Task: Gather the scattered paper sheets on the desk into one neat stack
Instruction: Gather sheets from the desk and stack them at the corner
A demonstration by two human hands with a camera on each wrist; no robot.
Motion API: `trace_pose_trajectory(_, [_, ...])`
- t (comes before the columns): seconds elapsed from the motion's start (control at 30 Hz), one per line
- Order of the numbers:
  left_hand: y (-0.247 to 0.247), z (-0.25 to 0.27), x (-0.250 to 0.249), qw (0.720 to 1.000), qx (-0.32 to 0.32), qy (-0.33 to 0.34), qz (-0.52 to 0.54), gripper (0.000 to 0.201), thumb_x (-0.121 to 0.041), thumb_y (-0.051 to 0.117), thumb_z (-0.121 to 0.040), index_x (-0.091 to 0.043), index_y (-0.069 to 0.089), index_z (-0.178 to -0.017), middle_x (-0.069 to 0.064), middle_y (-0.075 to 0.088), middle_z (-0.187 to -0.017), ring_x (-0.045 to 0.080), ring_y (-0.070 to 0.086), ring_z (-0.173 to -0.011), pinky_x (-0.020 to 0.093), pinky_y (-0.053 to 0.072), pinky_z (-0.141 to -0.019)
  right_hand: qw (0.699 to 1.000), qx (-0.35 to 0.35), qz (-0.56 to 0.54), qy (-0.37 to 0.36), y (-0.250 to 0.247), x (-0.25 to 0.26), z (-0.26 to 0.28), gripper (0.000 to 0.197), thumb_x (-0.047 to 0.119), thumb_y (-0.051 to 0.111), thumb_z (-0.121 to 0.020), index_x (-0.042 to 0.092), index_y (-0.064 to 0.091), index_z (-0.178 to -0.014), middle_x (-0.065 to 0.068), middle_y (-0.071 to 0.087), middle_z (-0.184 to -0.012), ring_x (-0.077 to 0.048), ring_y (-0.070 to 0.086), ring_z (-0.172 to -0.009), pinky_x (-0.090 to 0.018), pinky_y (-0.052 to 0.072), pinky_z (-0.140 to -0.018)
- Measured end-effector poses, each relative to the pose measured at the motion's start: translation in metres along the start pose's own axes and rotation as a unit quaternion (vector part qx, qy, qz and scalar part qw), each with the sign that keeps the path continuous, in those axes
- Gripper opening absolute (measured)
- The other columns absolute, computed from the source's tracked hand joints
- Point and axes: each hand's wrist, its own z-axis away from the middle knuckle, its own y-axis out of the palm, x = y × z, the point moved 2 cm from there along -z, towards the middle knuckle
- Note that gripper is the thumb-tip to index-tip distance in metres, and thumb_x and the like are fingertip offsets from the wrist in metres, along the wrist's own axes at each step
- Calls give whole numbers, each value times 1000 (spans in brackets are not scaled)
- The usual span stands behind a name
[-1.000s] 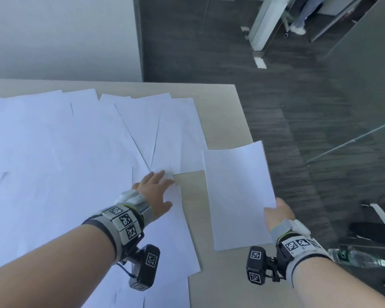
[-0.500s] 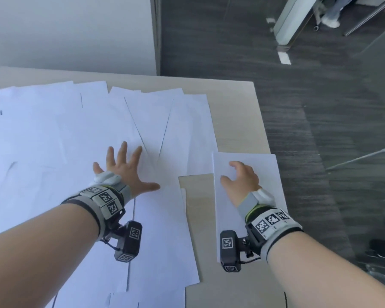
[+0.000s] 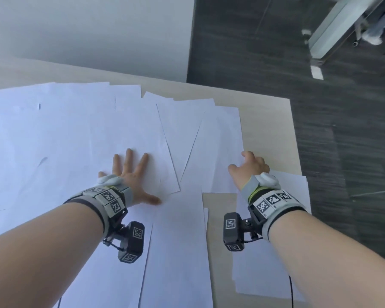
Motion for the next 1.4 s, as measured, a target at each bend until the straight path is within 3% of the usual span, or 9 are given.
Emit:
trace_pose_trajectory(0.4, [-4, -3, 3, 999, 29, 17, 5, 148, -100, 58, -43, -50, -40, -143, -5, -49, -156, 31, -35, -150, 70, 7, -119, 996, 60, -60, 8, 11, 73, 4, 65, 48, 45, -80, 26, 37, -140, -5, 60, -120, -31, 63, -93, -39, 53, -85])
trace_pose_trajectory(0.57, [-2, -4, 4, 999, 33, 22, 11, 148, -99, 59, -45, -50, -39, -143, -5, -50, -155, 32, -36, -149, 72, 3, -119, 990, 41, -118, 64, 12, 83, 3, 61, 49, 45, -78, 32, 40, -137, -1, 59, -121, -26, 61, -92, -33, 41, -75])
trace_pose_trajectory(0.7, [0, -4, 4, 999, 35, 24, 18, 147, -98, 60, -46, -50, -39, -144, -5, -50, -155, 32, -37, -149, 72, 1, -119, 978, 40, -183, 91, 23, 87, -6, 68, 51, 46, -66, 37, 39, -133, 0, 66, -94, -28, 62, -86, -41, 50, -87])
trace_pose_trajectory(0.77, [1, -4, 4, 999, 34, 25, 19, 146, -98, 60, -48, -50, -39, -144, -5, -51, -154, 32, -37, -149, 71, 0, -119, 971, 38, -215, 98, 33, 85, -15, 59, 52, 45, -58, 38, 49, -116, 4, 63, -82, -29, 60, -83, -40, 48, -88])
trace_pose_trajectory(0.87, [2, -5, 5, 999, 35, 30, 23, 144, -97, 60, -51, -50, -40, -143, -5, -53, -153, 32, -38, -148, 72, -1, -119, 967, 57, -233, 83, 30, 96, -5, 23, 43, 50, -58, 23, 47, -69, 3, 43, -63, -25, 41, -66, -34, 32, -70])
trace_pose_trajectory(1.1, [5, -8, 10, 998, 32, 39, 33, 144, -97, 60, -51, -50, -42, -142, -5, -54, -152, 33, -40, -147, 73, -2, -118, 927, 105, -359, 30, 24, 124, 26, 32, 47, 63, -85, 17, 55, -91, 2, 49, -72, -24, 48, -71, -31, 35, -63])
trace_pose_trajectory(1.17, [5, -9, 10, 998, 27, 44, 34, 144, -97, 61, -51, -50, -40, -143, -4, -53, -153, 33, -39, -147, 73, -1, -118, 915, 122, -385, 10, 22, 133, 30, 43, 53, 63, -86, 17, 59, -110, -2, 67, -102, -29, 60, -97, -37, 45, -80])
trace_pose_trajectory(1.27, [5, -11, 10, 998, 20, 49, 37, 144, -95, 62, -51, -50, -39, -144, -4, -52, -154, 33, -39, -148, 74, 0, -117, 902, 119, -414, -8, 21, 144, 32, 62, 60, 57, -90, 8, 57, -124, -13, 58, -137, -33, 56, -122, -42, 43, -103])
trace_pose_trajectory(1.4, [5, -13, 11, 998, 17, 52, 36, 145, -94, 64, -50, -51, -38, -144, -5, -52, -154, 33, -40, -147, 74, 0, -117, 886, 154, -437, -1, 27, 153, 33, 56, 73, 55, -84, 31, 54, -122, 15, 58, -120, -12, 49, -115, -30, 32, -101])
